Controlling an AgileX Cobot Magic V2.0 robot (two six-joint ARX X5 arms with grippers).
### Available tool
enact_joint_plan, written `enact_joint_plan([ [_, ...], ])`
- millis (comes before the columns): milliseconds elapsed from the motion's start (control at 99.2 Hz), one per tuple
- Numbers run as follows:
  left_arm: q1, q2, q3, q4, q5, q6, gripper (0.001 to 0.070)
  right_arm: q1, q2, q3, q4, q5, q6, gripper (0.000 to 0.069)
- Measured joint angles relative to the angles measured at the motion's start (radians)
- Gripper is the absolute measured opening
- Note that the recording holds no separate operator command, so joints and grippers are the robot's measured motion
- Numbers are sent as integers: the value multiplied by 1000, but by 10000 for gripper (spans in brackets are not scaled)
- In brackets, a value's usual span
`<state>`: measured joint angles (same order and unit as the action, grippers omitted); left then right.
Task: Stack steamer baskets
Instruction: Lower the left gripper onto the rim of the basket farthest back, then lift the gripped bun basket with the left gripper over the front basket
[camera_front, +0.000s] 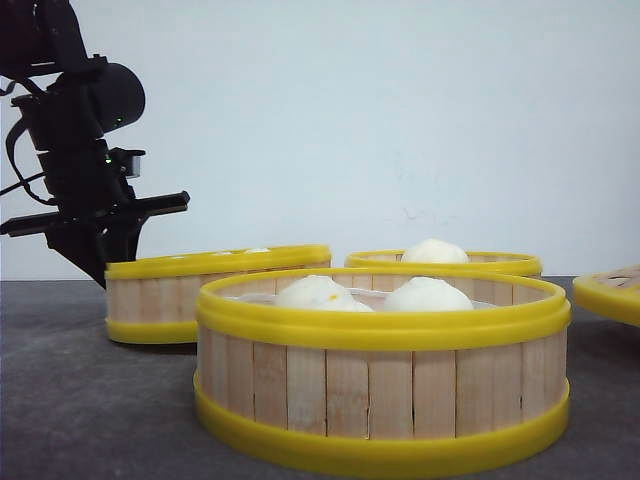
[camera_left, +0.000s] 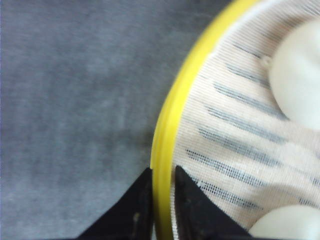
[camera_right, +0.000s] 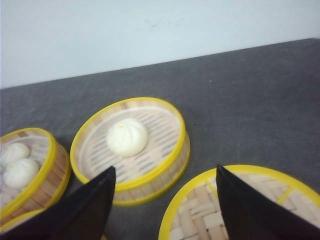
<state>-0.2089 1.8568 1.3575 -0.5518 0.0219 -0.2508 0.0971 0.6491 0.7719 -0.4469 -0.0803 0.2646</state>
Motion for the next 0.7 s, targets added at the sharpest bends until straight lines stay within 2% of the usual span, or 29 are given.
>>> enact_joint_plan([
  [202, 3, -58, 15, -2, 26, 1, 30, 3, 6, 0, -13, 1, -11, 395],
  [282, 15, -142, 15, -19, 65, 23, 30, 3, 3, 0, -13, 3, -23, 395],
  [444, 35, -343, 16, -27, 209, 42, 29, 3, -14, 0, -13, 5, -30, 395],
  [565, 34, -468, 24, -71, 230, 66, 28, 3, -24, 0, -13, 5, -32, 395],
  [696, 26, -526, 24, -158, 269, 88, 28, 3, -48, 0, -13, 4, -32, 395],
])
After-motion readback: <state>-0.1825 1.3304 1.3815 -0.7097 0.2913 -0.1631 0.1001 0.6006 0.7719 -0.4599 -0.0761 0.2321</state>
